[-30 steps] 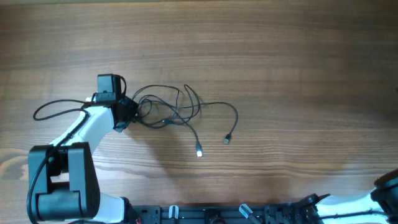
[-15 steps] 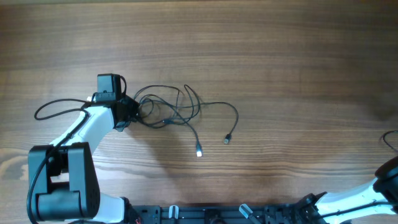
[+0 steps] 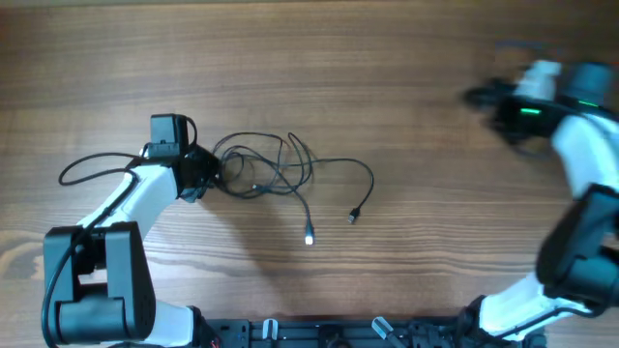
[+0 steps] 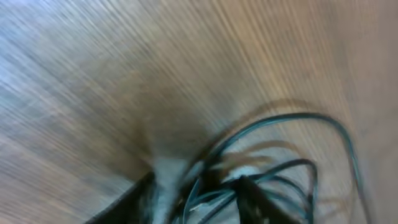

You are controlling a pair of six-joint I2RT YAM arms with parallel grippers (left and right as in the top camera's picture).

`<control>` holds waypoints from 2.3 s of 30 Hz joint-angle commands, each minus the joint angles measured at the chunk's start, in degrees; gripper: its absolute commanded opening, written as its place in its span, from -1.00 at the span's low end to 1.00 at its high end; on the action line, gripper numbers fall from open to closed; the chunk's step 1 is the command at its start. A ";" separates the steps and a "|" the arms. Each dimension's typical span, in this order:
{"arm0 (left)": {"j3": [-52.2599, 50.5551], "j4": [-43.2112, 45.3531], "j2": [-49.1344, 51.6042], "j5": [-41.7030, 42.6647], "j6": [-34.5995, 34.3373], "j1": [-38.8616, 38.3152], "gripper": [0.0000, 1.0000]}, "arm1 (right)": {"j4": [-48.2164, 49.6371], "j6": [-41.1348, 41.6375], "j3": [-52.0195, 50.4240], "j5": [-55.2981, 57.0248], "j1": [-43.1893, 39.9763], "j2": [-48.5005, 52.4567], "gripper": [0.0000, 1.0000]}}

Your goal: Untangle cables

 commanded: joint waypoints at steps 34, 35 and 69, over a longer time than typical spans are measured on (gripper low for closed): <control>-1.01 6.01 1.51 7.65 39.06 0.11 0.05 | 20.39 0.48 -3.06 5.25 46.38 5.62 -0.91; -1.01 5.70 1.51 7.37 39.01 0.11 0.04 | 20.37 0.42 -3.06 5.25 46.38 5.62 -0.91; 9.57 -8.04 -20.13 -2.03 20.55 5.62 -0.90 | -5.68 -4.13 -3.06 18.80 5.22 -17.68 -0.91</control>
